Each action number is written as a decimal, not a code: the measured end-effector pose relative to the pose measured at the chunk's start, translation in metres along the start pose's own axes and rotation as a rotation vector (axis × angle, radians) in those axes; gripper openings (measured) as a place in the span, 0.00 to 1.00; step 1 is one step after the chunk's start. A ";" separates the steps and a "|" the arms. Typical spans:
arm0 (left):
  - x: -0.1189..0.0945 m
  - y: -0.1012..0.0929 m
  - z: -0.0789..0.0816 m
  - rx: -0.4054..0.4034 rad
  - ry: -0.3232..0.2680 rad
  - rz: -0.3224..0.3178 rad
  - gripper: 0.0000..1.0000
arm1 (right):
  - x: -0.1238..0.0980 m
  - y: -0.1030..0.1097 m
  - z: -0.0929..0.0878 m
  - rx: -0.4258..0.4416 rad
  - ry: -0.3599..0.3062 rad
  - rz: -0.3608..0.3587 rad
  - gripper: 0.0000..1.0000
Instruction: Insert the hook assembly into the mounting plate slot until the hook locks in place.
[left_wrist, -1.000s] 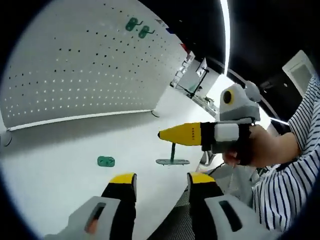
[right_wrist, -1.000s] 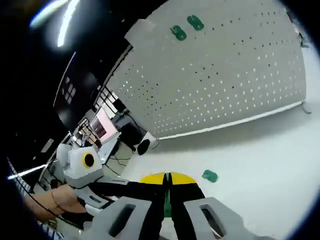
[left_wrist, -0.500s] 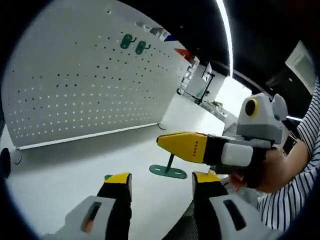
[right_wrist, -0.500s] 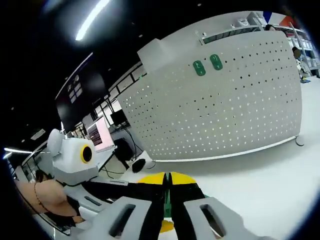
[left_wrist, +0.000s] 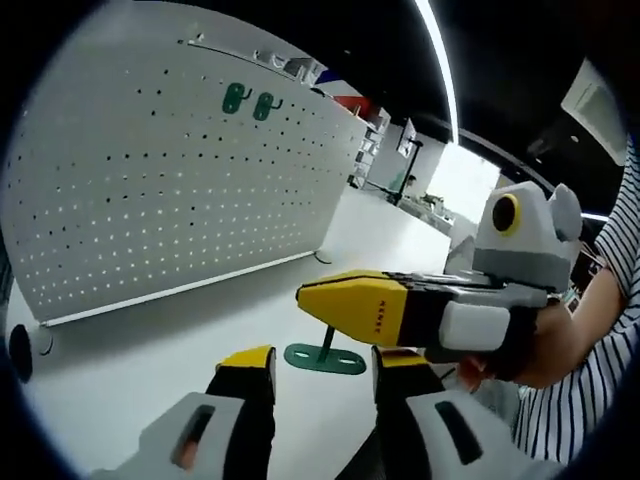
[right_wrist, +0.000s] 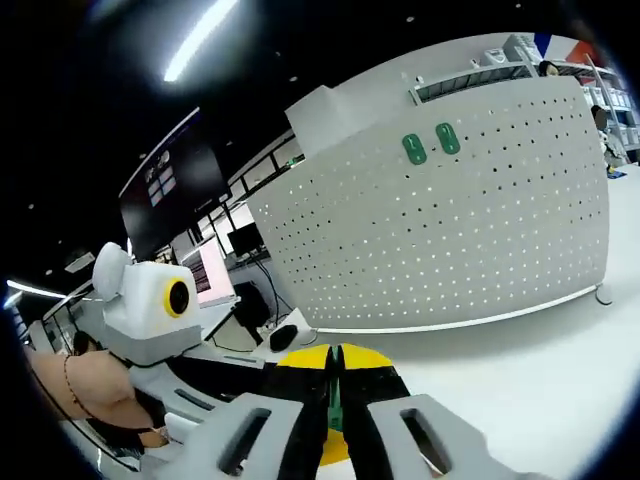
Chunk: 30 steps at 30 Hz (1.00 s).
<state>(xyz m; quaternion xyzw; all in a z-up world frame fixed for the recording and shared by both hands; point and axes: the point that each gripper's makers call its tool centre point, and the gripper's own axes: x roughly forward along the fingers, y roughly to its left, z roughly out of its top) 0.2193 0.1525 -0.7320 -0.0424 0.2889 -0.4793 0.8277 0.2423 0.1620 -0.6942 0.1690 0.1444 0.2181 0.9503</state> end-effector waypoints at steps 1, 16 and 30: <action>0.000 0.000 0.000 0.016 0.002 0.004 0.37 | 0.000 0.001 0.000 0.000 -0.001 0.002 0.00; -0.002 0.005 -0.007 0.080 0.039 0.013 0.31 | 0.003 0.006 -0.010 0.011 0.047 0.023 0.00; 0.001 0.016 -0.035 0.091 0.124 0.017 0.30 | 0.007 0.007 -0.031 0.017 0.162 0.061 0.07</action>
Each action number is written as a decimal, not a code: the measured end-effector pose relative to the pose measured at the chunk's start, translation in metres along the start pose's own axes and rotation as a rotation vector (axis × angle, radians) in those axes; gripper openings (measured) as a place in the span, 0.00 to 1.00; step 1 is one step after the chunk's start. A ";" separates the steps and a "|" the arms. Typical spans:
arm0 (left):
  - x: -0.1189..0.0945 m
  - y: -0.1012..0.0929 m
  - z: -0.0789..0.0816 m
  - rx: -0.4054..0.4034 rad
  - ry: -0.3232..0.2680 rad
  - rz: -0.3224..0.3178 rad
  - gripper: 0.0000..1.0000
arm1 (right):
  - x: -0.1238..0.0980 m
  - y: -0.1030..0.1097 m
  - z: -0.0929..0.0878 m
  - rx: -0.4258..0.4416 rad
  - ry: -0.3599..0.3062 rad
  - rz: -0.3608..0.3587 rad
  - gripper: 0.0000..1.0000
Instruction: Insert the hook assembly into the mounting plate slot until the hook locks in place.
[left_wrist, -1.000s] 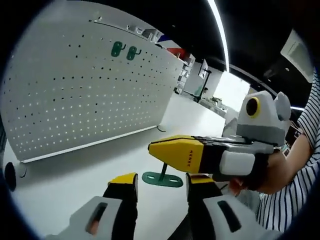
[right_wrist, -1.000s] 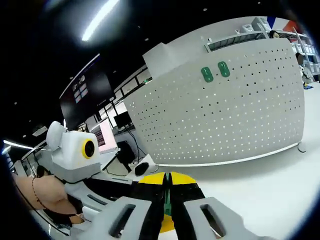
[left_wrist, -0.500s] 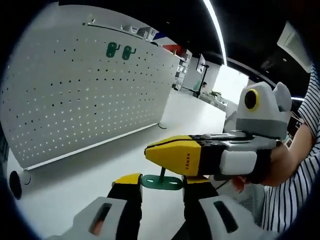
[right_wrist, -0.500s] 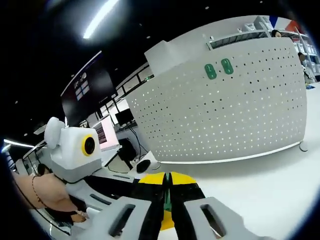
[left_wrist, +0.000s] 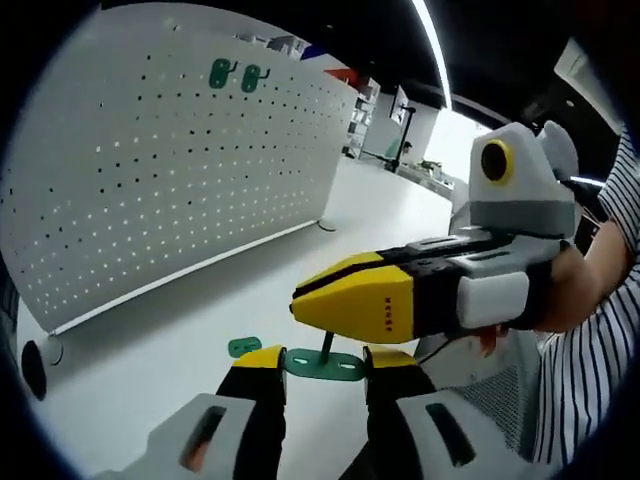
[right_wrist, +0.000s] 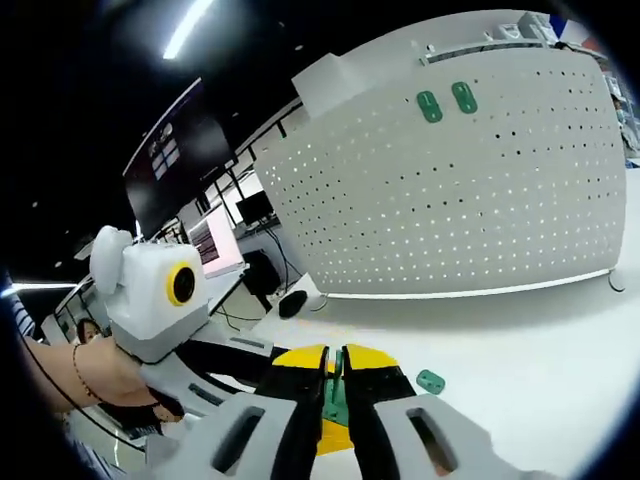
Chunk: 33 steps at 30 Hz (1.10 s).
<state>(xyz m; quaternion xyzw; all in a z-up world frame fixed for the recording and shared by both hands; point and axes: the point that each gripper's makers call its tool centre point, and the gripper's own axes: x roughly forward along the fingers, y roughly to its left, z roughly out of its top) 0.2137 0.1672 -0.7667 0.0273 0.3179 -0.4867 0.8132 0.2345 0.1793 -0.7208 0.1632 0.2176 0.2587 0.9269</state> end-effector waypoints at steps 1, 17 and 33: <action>0.000 0.001 -0.002 -0.003 0.003 0.002 0.30 | 0.000 0.001 -0.001 -0.004 0.012 0.008 0.07; -0.003 0.029 -0.050 0.186 0.146 0.047 0.30 | -0.013 -0.001 -0.043 0.006 0.534 0.180 0.14; 0.000 0.009 -0.046 0.411 0.126 0.064 0.30 | 0.003 -0.004 -0.083 0.003 0.716 0.182 0.14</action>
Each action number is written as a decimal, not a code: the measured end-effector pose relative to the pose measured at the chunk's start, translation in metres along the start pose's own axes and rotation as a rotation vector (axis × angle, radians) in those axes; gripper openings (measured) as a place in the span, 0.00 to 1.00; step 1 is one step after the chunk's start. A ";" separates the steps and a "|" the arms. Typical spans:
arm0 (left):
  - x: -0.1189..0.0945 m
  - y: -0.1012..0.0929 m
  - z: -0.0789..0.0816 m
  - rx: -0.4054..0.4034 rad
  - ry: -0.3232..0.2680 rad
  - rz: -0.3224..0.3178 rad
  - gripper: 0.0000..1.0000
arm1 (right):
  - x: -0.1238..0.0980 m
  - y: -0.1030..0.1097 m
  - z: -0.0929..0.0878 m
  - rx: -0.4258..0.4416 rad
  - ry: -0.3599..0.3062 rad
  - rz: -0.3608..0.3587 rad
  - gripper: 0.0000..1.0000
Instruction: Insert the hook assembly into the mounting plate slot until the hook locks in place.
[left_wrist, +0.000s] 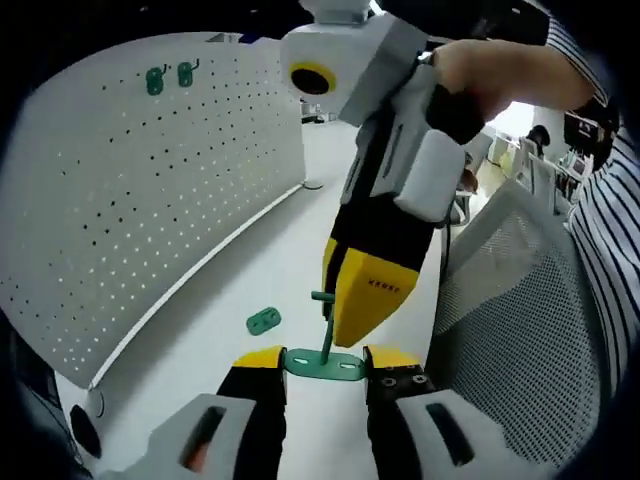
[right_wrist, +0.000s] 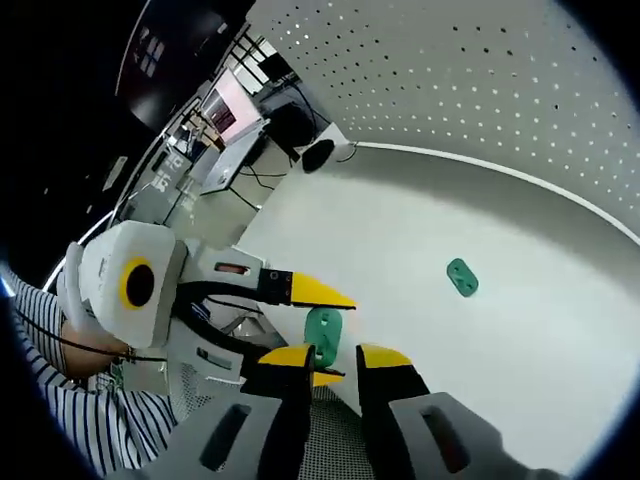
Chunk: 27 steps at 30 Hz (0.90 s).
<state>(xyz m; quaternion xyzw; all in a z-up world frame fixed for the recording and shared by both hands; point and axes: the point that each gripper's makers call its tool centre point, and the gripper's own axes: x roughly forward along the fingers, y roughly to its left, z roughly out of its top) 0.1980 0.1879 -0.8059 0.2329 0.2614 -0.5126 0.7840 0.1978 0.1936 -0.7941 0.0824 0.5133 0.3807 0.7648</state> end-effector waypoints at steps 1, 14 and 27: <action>0.000 -0.001 0.001 0.013 -0.001 0.001 0.30 | 0.000 0.001 0.000 -0.002 0.001 0.001 0.13; 0.003 -0.005 0.003 0.009 -0.012 -0.007 0.30 | 0.009 0.006 -0.003 -0.006 0.024 0.008 0.05; 0.001 -0.004 0.000 0.050 0.021 0.003 0.30 | 0.012 0.008 -0.005 0.034 0.039 0.009 0.01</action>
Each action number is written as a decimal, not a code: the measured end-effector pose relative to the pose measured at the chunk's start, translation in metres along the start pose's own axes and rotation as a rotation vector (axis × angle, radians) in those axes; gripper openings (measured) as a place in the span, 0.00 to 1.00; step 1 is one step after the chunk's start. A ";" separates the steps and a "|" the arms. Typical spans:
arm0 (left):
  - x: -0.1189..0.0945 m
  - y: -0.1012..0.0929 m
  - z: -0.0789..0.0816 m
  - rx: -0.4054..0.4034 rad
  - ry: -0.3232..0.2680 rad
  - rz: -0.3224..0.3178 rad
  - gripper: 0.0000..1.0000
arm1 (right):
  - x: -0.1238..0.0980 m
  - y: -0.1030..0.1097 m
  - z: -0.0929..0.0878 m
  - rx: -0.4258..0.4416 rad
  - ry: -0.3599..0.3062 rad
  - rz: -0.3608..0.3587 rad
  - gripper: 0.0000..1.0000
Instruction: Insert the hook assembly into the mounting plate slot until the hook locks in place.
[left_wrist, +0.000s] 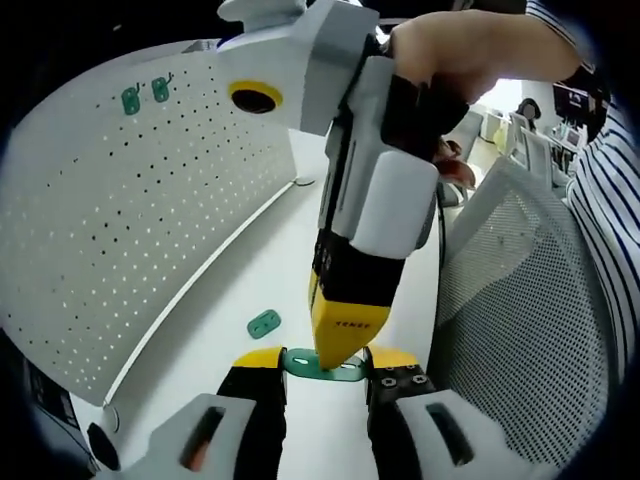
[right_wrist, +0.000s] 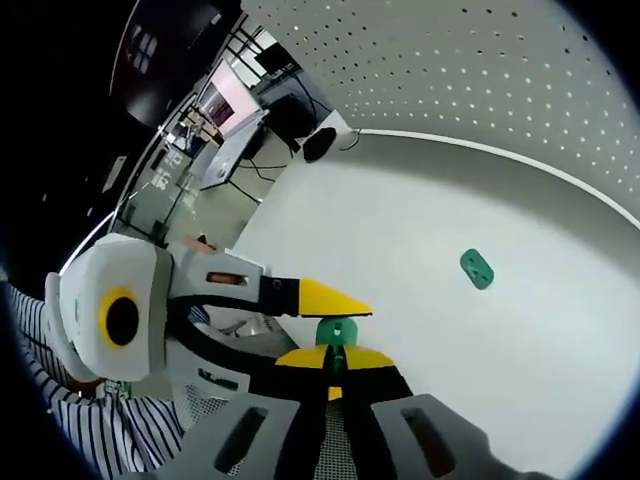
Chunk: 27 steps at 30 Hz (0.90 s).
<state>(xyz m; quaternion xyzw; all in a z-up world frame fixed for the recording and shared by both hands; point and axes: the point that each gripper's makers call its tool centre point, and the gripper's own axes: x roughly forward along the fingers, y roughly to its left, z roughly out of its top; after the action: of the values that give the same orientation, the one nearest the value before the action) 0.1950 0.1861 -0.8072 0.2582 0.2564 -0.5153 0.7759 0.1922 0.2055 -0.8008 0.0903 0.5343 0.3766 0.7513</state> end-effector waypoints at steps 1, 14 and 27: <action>0.000 0.000 0.000 0.004 0.002 0.000 0.30 | 0.000 0.000 0.000 0.004 -0.002 0.001 0.01; -0.011 0.016 0.022 -0.164 -0.105 0.010 0.41 | -0.014 0.008 0.015 -0.019 -0.089 0.033 0.00; -0.035 0.034 0.036 -0.365 -0.201 0.001 0.67 | -0.043 0.013 0.045 -0.167 -0.292 0.016 0.00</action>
<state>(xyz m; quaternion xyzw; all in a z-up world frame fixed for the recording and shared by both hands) 0.2198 0.1966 -0.7528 0.0608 0.2663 -0.4830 0.8319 0.2193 0.1978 -0.7432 0.0855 0.3853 0.4084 0.8230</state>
